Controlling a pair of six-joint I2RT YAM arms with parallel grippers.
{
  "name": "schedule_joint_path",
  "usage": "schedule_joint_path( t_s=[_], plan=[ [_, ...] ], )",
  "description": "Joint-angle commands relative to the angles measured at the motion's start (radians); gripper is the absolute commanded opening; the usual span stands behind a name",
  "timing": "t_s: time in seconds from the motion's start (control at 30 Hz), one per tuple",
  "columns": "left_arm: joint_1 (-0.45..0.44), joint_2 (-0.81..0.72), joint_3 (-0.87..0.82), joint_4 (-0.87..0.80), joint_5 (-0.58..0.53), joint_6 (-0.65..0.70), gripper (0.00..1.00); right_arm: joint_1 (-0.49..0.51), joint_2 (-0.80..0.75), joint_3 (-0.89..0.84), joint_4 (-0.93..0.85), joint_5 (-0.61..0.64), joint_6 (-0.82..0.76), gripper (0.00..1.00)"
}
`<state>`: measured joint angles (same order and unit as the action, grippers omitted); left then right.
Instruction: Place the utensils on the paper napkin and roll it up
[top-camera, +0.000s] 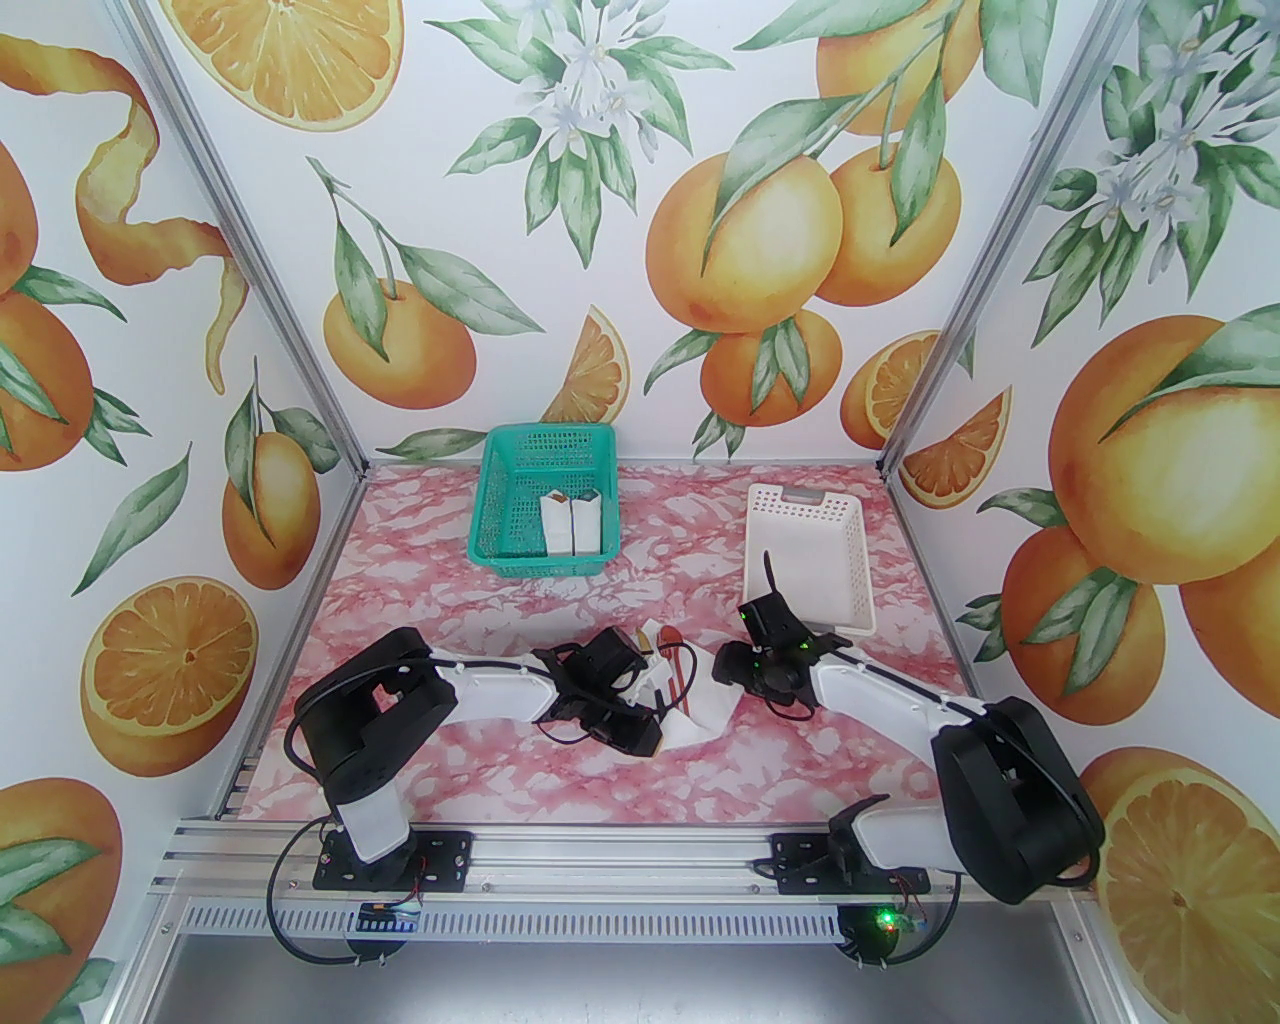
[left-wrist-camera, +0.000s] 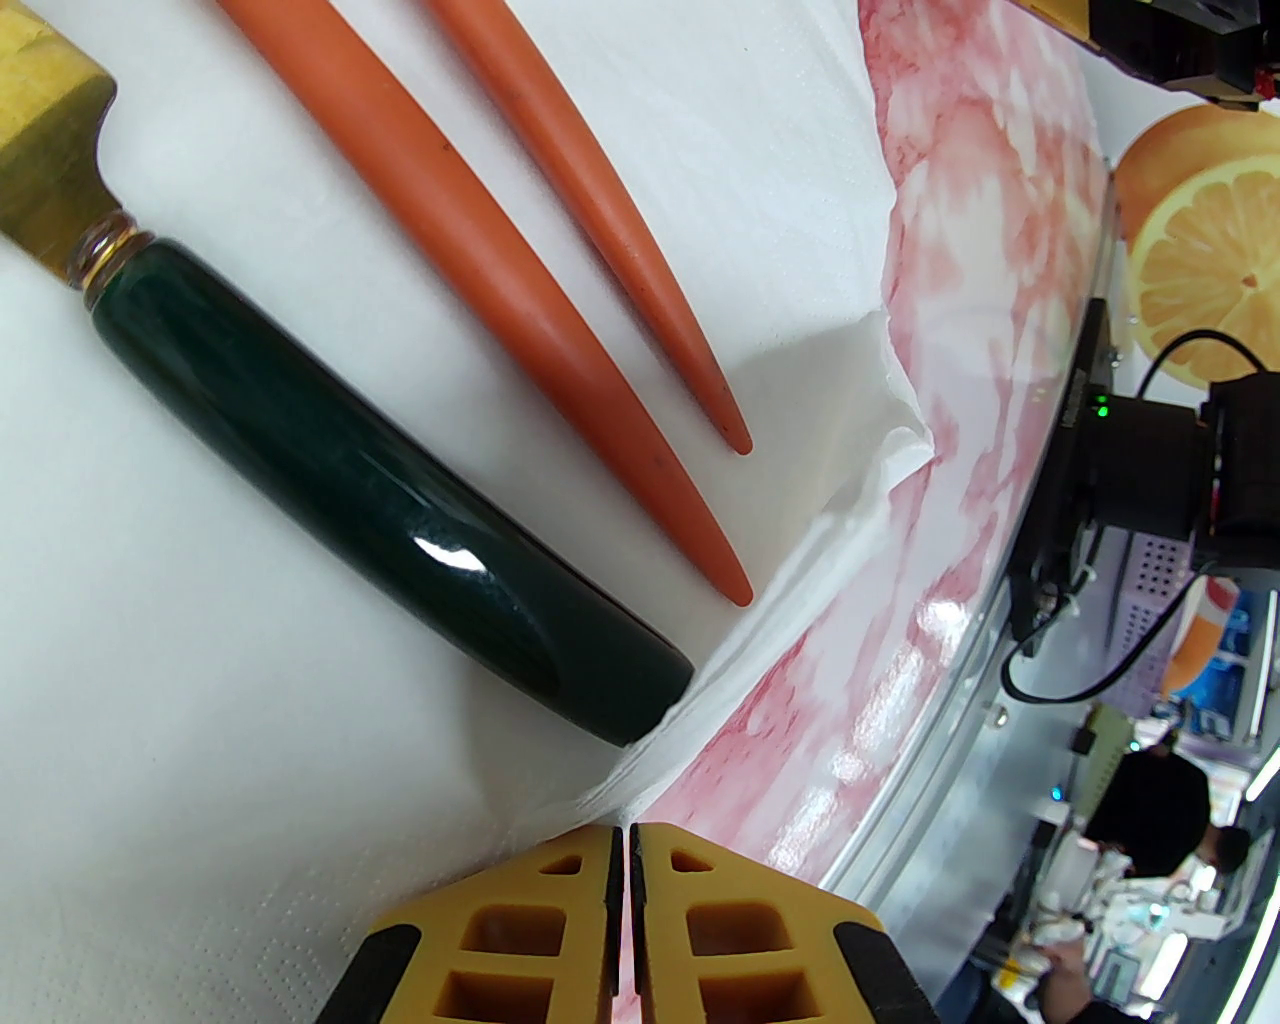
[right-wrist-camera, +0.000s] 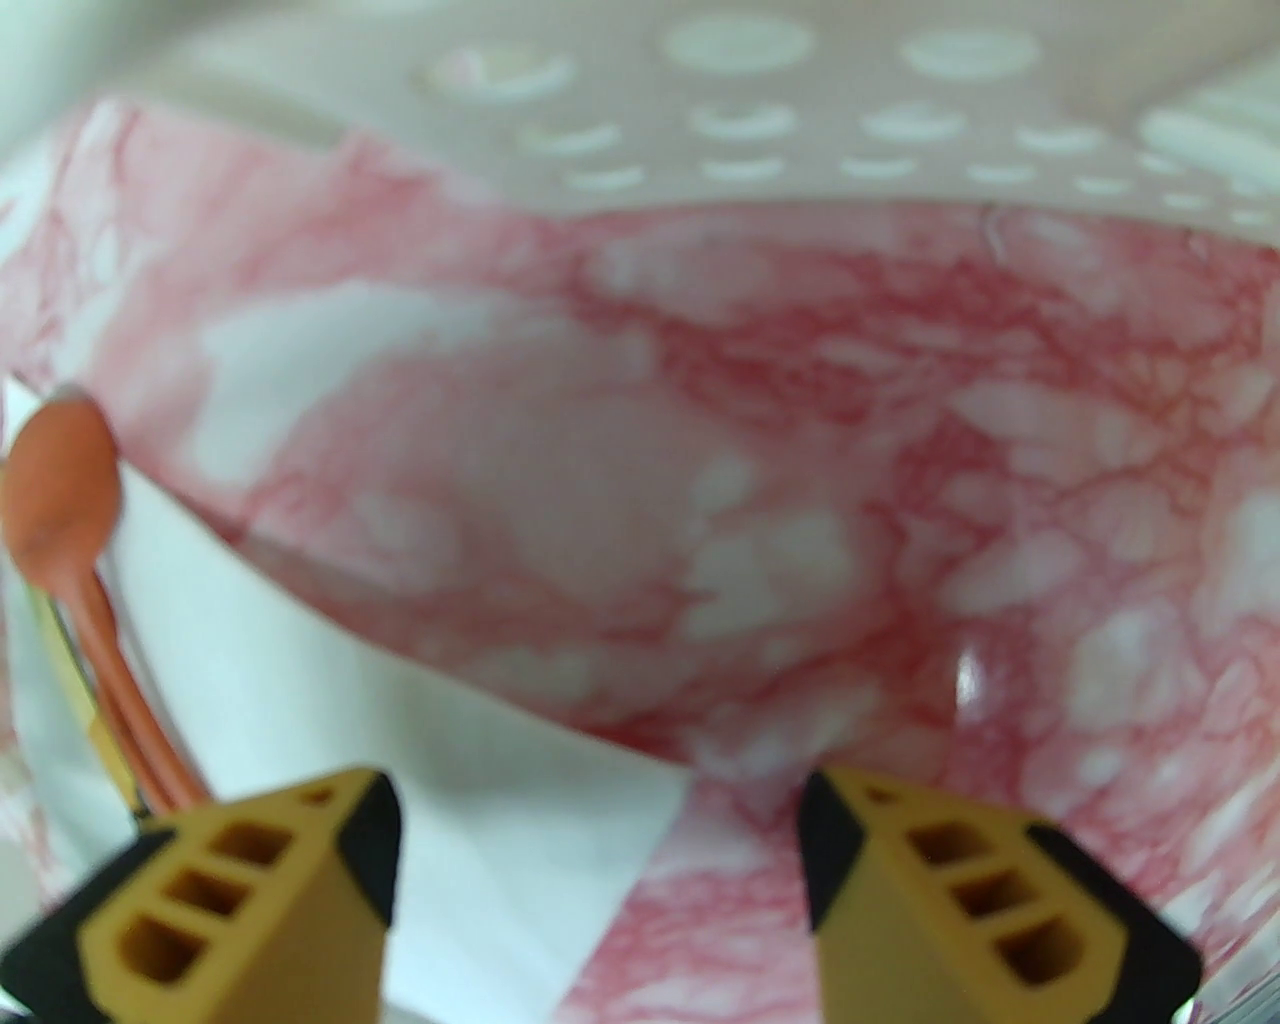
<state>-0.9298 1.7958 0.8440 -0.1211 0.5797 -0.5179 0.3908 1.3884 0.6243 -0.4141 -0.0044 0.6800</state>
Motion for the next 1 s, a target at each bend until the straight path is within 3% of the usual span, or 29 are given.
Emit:
schedule_joint_path(
  t_s=[0.0,0.2,0.53,0.97],
  plan=[
    [-0.002,0.010,-0.001,-0.042,-0.025,-0.001,0.13,-0.003,0.031,0.005,0.039,-0.077,-0.001,0.65],
    [-0.002,0.010,-0.002,-0.040,-0.025,0.001,0.13,-0.001,0.010,-0.030,0.055,-0.104,0.026,0.63],
    [-0.002,0.008,-0.007,-0.038,-0.029,-0.002,0.13,0.016,-0.040,-0.057,0.046,-0.033,0.023,0.62],
    [-0.002,0.002,-0.010,-0.037,-0.031,-0.005,0.13,0.127,-0.020,-0.083,0.080,-0.090,0.118,0.60]
  ],
)
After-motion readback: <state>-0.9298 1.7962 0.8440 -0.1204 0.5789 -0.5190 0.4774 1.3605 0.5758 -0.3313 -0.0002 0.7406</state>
